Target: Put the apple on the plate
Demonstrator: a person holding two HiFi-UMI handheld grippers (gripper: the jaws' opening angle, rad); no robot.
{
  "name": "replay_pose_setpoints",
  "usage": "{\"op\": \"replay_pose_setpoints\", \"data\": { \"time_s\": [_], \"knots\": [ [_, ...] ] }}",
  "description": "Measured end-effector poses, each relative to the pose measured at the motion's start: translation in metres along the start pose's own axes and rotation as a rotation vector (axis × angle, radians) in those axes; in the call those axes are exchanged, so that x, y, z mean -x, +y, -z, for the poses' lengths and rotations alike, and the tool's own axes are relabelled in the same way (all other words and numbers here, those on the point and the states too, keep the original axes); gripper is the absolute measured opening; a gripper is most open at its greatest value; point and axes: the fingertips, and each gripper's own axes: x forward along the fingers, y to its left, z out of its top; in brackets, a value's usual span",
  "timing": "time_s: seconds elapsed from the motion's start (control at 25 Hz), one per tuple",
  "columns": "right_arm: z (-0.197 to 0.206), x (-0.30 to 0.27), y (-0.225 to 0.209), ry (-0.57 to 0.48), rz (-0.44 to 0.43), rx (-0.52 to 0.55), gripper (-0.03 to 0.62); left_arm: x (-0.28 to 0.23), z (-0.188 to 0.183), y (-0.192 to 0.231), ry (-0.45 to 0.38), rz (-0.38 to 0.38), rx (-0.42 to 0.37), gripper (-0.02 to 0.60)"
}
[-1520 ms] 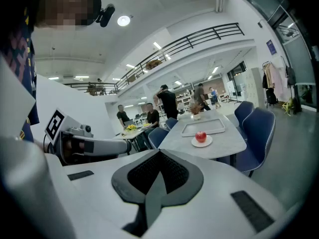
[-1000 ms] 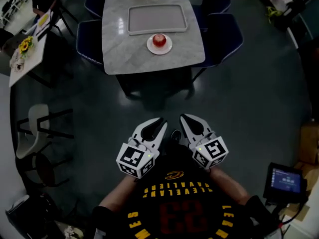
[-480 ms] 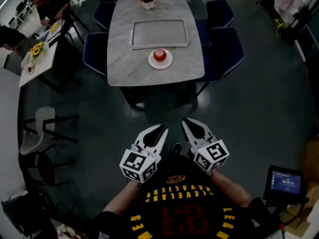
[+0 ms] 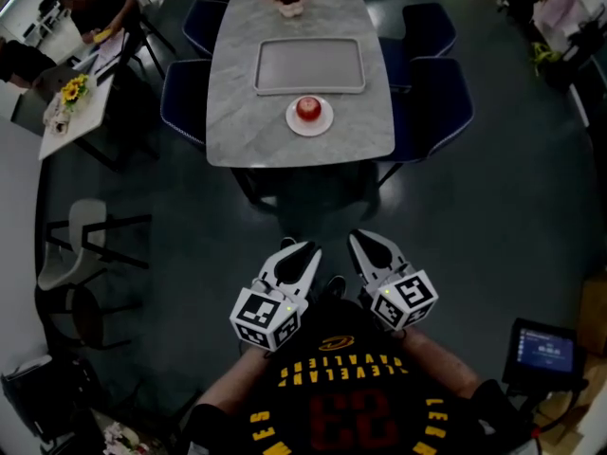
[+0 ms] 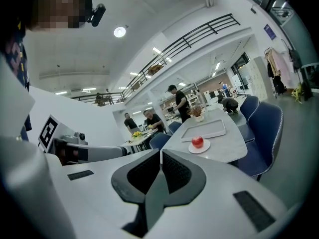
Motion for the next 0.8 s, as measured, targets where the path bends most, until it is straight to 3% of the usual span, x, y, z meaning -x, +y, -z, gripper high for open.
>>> {"op": "replay_pose_setpoints", "data": {
  "time_s": [0.2, 0.8],
  "knots": [
    [-0.007, -0.023, -0.013, -0.005, 0.026, -0.001, 0.006, -0.016, -0.009, 0.021, 0.014, 0.029, -0.007, 0.058],
    [-0.055, -0.139, -0.035, -0.029, 0.122, 0.012, 0.006, -0.058, -0.086, 0.131, -0.014, 0.128, -0.004, 0.058]
  ]
}}
